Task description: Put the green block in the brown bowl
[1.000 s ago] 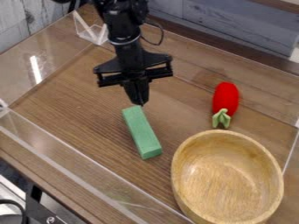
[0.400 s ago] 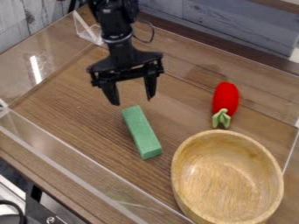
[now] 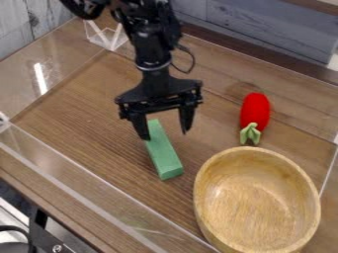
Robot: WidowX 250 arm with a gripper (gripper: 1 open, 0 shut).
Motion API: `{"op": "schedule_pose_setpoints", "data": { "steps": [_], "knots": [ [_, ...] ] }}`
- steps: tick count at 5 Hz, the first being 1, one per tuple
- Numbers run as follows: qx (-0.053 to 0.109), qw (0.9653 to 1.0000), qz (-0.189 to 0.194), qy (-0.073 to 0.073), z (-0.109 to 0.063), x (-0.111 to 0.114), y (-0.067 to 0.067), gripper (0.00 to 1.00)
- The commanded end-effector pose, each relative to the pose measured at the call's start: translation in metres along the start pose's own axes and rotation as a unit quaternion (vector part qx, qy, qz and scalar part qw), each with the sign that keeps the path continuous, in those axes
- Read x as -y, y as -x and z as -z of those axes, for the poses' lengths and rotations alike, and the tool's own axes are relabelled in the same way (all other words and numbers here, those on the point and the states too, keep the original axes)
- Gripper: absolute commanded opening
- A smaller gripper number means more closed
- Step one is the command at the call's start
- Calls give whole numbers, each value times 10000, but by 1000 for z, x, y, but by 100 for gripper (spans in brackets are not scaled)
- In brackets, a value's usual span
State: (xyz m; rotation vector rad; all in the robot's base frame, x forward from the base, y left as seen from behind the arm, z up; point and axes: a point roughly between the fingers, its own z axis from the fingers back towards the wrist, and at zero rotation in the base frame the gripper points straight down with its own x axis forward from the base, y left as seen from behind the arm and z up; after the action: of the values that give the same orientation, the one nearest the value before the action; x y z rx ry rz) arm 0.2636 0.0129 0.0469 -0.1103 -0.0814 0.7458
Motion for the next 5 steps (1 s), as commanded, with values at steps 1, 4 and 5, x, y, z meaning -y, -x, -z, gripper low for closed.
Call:
{"op": "schedule_pose_setpoints", "data": {
  "steps": [1, 4, 5],
  "knots": [
    [205, 9997, -145, 75, 8, 1, -3, 100],
    [175, 9986, -380, -310, 40, -14, 4, 100],
    [156, 9971, -581, -455, 38, -24, 13, 100]
  ]
}}
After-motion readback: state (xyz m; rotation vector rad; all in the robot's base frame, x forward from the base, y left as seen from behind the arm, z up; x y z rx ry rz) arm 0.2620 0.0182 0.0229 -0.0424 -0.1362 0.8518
